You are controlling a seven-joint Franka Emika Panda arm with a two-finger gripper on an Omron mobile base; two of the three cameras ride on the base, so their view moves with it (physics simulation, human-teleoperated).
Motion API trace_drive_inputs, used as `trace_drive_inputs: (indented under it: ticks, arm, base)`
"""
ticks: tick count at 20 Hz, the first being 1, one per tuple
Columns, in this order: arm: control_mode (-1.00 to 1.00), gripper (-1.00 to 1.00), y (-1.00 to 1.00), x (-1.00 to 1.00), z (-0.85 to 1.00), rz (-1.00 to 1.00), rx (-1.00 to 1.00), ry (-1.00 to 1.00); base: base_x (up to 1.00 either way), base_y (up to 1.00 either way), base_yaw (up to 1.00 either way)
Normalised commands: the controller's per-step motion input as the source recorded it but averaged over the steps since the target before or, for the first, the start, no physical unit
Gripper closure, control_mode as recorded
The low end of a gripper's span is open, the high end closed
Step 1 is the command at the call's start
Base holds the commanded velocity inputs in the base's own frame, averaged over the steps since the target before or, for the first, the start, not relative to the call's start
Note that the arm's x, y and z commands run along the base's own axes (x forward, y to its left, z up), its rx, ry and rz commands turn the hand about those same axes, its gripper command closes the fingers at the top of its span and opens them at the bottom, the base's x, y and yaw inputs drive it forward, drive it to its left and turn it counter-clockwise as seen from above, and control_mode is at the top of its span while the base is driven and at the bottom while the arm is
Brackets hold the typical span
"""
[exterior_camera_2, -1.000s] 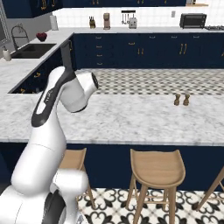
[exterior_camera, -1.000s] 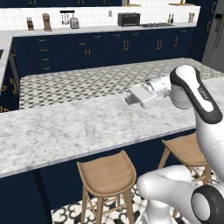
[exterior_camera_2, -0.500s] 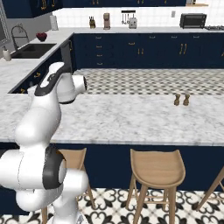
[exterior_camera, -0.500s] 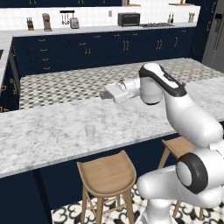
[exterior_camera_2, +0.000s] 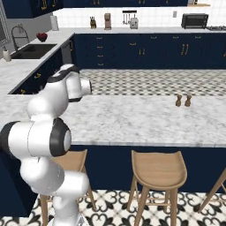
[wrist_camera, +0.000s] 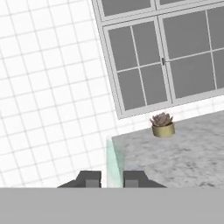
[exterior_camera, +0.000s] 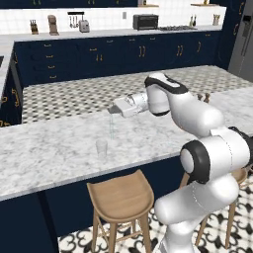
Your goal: Take a straw from the drawer in front and place it inside the glass cup on the dining counter.
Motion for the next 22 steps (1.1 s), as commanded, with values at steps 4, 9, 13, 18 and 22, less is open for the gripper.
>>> trace_drive_inputs:
  ticks: [4,9,13,18,22]
  arm:
    - [-1.00,1.00,0.24,0.61,-0.43,0.00,0.00,0.03]
    - [-1.00,1.00,0.20,0.62,-0.36,0.00,0.00,0.02]
    - [-1.00,1.00,0.04,0.53,-0.26,0.00,-0.01,0.00]
    - [-1.00,1.00,0.04,0.40,-0.24,0.00,-0.03,0.00]
    - [-1.00,1.00,0.19,0.26,-0.25,0.00,-0.02,0.00]
  base:
    - [0.00,0.00,0.00]
    - [0.00,0.00,0.00]
    - [0.00,0.00,0.00]
    - [0.00,0.00,0.00]
    - [0.00,0.00,0.00]
